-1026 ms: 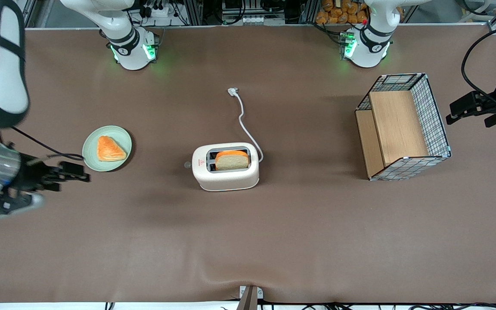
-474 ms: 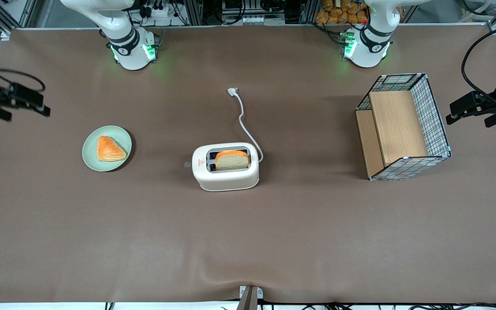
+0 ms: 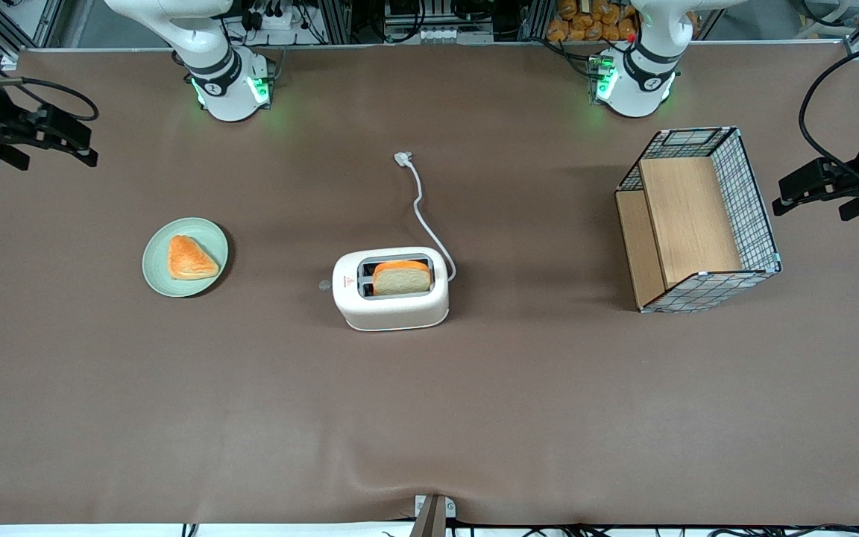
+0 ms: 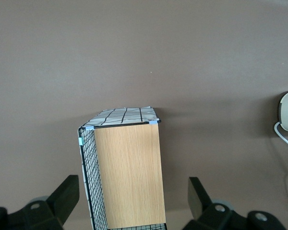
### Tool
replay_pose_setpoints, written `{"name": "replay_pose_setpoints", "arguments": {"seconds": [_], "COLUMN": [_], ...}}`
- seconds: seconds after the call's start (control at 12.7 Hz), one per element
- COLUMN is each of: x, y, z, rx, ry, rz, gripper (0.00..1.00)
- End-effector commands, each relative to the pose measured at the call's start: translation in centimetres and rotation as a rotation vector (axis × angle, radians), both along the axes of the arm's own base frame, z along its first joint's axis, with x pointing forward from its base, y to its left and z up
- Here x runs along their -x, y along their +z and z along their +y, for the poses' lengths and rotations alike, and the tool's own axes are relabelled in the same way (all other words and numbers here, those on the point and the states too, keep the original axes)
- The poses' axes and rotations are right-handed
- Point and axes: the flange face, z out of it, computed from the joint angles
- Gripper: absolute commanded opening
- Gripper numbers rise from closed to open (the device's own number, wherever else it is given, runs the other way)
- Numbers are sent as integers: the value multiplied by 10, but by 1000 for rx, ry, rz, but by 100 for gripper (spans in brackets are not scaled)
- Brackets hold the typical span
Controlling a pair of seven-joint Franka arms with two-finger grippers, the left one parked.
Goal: Press toaster button with right arm
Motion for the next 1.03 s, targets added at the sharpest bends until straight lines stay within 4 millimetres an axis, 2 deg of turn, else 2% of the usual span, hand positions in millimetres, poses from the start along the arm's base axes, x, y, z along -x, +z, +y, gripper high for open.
{"name": "replay_pose_setpoints", "arguments": {"seconds": [0.0,0.16,0.39,0.63,0.95], "x": [-5,-14,-16,-15,-16], "y": [1,10,16,32,29], "z": [-10,-14,-25,-21,-25], "rx": [24,28,16,48,47], "ry": [-27,-27,-46,-37,-42], "rz": [-26,-50,-67,-101,-95], "gripper": [100,100,100,100,100]}}
